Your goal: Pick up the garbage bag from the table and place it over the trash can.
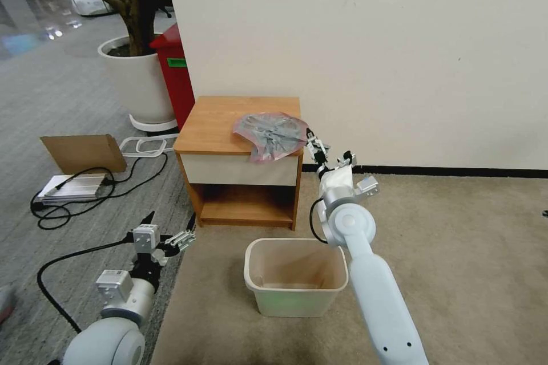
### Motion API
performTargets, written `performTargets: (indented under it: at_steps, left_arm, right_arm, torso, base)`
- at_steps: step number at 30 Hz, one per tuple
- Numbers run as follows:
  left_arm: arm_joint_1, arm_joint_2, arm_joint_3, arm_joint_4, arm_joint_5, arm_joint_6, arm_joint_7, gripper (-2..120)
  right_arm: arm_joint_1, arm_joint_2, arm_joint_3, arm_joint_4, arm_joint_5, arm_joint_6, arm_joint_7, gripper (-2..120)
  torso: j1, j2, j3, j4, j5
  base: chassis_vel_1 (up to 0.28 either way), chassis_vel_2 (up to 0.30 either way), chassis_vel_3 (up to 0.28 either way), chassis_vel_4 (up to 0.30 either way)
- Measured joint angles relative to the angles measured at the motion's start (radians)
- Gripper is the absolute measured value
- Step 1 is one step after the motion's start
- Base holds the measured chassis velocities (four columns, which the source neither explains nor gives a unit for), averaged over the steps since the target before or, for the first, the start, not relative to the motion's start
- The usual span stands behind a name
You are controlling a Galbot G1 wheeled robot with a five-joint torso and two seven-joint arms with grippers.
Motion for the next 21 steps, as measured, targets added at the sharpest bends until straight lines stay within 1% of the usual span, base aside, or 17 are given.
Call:
performTargets:
  at_steps: [9,11,12,15,16,17,18,19,20,21]
  left_arm:
    - [-0.003,0.005,0.001,0.007,0.000,-0.002,-0.002,100]
    - [-0.003,0.005,0.000,0.010,0.000,-0.004,-0.003,100]
    - [-0.003,0.005,0.000,0.010,0.000,-0.004,-0.003,100]
    - [-0.002,0.005,0.000,0.012,0.000,-0.007,-0.004,100]
    - [-0.002,0.005,0.000,0.013,0.000,-0.007,-0.004,100]
    - [-0.002,0.005,0.000,0.013,0.000,-0.007,-0.004,100]
    - [-0.003,0.005,0.000,0.014,0.000,-0.007,-0.004,100]
    - [-0.003,0.005,0.000,0.014,0.000,-0.007,-0.004,100]
    - [-0.003,0.005,0.001,0.015,0.000,-0.008,-0.004,100]
    - [-0.004,0.004,0.002,0.017,0.000,-0.009,-0.005,100]
  right_arm:
    - [0.021,0.026,0.019,-0.070,-0.016,0.009,-0.015,89]
    - [0.027,0.033,0.025,-0.085,-0.021,0.012,-0.023,81]
    - [0.027,0.033,0.025,-0.085,-0.021,0.012,-0.023,81]
    - [0.032,0.039,0.028,-0.096,-0.028,0.016,-0.032,67]
    - [0.033,0.039,0.029,-0.098,-0.030,0.017,-0.033,64]
    - [0.033,0.039,0.029,-0.098,-0.030,0.017,-0.033,64]
    - [0.035,0.041,0.031,-0.100,-0.032,0.019,-0.037,57]
    - [0.035,0.041,0.031,-0.100,-0.032,0.019,-0.037,57]
    - [0.037,0.041,0.031,-0.102,-0.033,0.022,-0.040,52]
    - [0.037,0.042,0.031,-0.105,-0.037,0.027,-0.049,39]
  torso:
    - [0.000,0.000,0.000,0.0000,0.0000]
    - [0.000,0.000,0.000,0.0000,0.0000]
    - [0.000,0.000,0.000,0.0000,0.0000]
    - [0.000,0.000,0.000,0.0000,0.0000]
    - [0.000,0.000,0.000,0.0000,0.0000]
    - [0.000,0.000,0.000,0.0000,0.0000]
    - [0.000,0.000,0.000,0.0000,0.0000]
    - [0.000,0.000,0.000,0.0000,0.0000]
    - [0.000,0.000,0.000,0.0000,0.0000]
    - [0.000,0.000,0.000,0.0000,0.0000]
  base:
    - [0.000,0.000,0.000,0.000]
    - [0.000,0.000,0.000,0.000]
    - [0.000,0.000,0.000,0.000]
    - [0.000,0.000,0.000,0.000]
    - [0.000,0.000,0.000,0.000]
    - [0.000,0.000,0.000,0.000]
    - [0.000,0.000,0.000,0.000]
    - [0.000,0.000,0.000,0.000]
    - [0.000,0.000,0.000,0.000]
    - [0.000,0.000,0.000,0.000]
